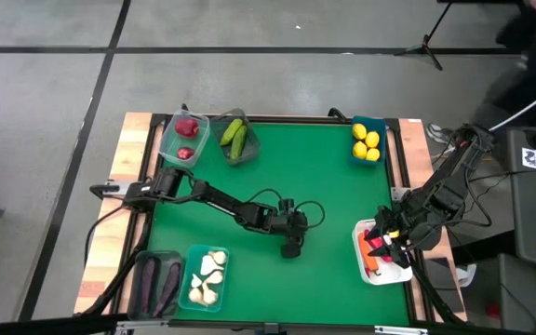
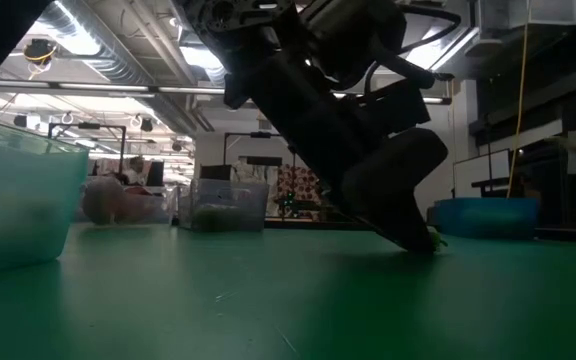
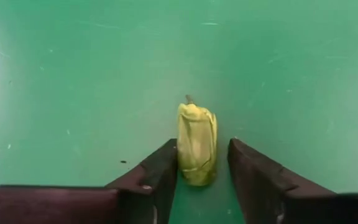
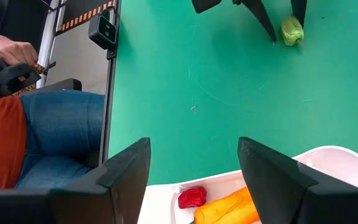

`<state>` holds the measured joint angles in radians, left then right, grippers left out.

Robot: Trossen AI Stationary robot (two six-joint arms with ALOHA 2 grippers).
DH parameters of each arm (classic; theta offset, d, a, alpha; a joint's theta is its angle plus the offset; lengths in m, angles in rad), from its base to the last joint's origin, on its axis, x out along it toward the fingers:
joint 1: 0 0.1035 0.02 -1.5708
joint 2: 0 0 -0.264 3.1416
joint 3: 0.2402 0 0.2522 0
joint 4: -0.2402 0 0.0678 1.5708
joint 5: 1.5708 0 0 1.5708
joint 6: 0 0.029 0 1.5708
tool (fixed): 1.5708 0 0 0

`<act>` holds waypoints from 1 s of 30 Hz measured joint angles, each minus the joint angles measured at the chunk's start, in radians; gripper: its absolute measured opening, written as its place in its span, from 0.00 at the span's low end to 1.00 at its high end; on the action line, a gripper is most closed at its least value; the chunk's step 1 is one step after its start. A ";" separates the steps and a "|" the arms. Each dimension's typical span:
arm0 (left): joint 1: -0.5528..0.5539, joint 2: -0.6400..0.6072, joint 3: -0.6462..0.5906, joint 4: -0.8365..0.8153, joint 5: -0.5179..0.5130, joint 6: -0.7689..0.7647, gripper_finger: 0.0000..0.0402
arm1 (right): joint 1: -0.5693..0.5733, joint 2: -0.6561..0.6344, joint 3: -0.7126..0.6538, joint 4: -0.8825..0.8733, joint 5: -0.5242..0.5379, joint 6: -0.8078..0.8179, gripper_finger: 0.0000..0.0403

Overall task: Sort produce into baskets
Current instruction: Put the green chili pepper into the white bin

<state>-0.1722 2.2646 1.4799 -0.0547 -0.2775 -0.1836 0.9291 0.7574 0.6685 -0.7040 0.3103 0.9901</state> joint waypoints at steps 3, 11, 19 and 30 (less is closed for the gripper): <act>0.000 0.000 0.000 0.001 0.000 -0.006 0.29 | 0.000 0.000 0.000 0.000 0.000 0.000 0.60; 0.001 0.002 0.007 0.037 -0.012 -0.016 0.16 | 0.000 0.000 0.000 -0.012 0.080 -0.051 0.60; 0.002 -0.019 0.057 0.063 -0.020 -0.026 0.15 | 0.001 0.000 0.000 0.069 0.233 -0.223 0.60; -0.018 -0.044 0.238 0.202 -0.019 0.104 0.16 | 0.001 0.002 0.000 0.260 0.431 -0.545 0.60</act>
<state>-0.1904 2.2202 1.7176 0.1470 -0.2970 -0.0796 0.9302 0.7589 0.6682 -0.4441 0.7418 0.4450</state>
